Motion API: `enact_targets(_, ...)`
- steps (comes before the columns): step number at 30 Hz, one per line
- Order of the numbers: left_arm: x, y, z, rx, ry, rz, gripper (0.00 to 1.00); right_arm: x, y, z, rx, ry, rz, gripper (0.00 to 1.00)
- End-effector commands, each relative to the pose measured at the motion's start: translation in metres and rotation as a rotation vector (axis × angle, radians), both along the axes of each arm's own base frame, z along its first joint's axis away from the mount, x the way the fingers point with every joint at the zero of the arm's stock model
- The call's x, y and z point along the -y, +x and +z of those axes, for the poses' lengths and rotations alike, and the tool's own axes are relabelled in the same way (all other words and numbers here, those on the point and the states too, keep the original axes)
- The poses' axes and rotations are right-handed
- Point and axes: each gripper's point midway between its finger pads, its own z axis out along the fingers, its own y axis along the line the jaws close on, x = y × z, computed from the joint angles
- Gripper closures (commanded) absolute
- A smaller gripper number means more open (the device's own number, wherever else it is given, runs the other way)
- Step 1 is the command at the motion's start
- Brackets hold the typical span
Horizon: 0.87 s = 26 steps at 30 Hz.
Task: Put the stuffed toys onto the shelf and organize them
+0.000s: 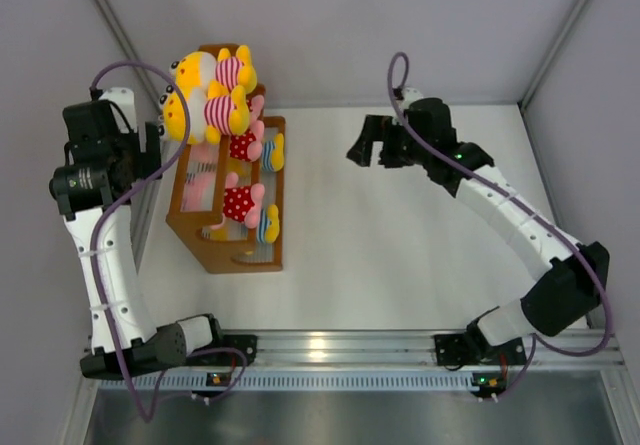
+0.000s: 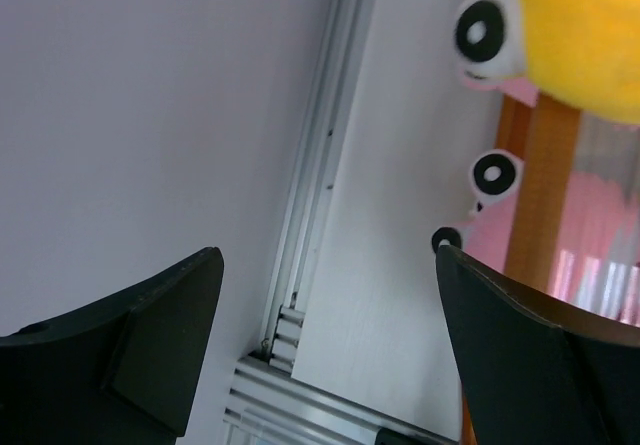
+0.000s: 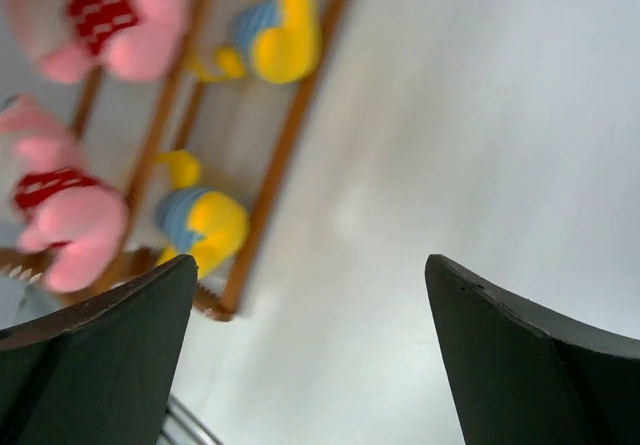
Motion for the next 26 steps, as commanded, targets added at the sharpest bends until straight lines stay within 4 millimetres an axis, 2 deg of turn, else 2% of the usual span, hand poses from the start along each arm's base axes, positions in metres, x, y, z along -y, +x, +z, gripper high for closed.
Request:
enact_targets(1,-0.027,-0.016,0.009,0.073,0.099,0.167,0.06,0.098,0.015,-0.019,-0.047,-0.106,-0.326,0.03)
enact_targets(3,-0.032,-0.024,0.009,0.097,0.108,0.216,0.05,0.139,0.012,-0.036,-0.07,-0.164,-0.451,0.02)
enact_targets(5,-0.035,-0.027,-0.004,0.075,0.109,0.242,0.05,0.18,0.013,-0.044,-0.072,-0.219,-0.573,0.01)
enact_targets(6,-0.038,-0.032,0.0,0.104,0.122,0.27,0.05,0.193,0.006,-0.049,-0.071,-0.243,-0.598,0.01)
enact_targets(7,-0.039,-0.034,-0.01,0.091,0.121,0.278,0.05,0.209,0.005,-0.051,-0.074,-0.257,-0.64,0.01)
enact_targets(10,-0.036,-0.039,-0.013,0.111,0.107,0.28,0.05,0.243,-0.004,-0.06,-0.085,-0.3,-0.736,0.01)
enact_targets(15,-0.033,-0.046,-0.019,0.116,0.088,0.269,0.05,0.269,-0.012,-0.067,-0.105,-0.333,-0.815,0.01)
enact_targets(22,-0.03,-0.055,-0.027,0.114,0.074,0.249,0.05,0.275,-0.017,-0.067,-0.09,-0.356,-0.824,0.0)
enact_targets(26,-0.028,-0.055,-0.03,0.112,0.062,0.233,0.05,0.273,-0.019,-0.059,-0.022,-0.327,-0.811,0.0)
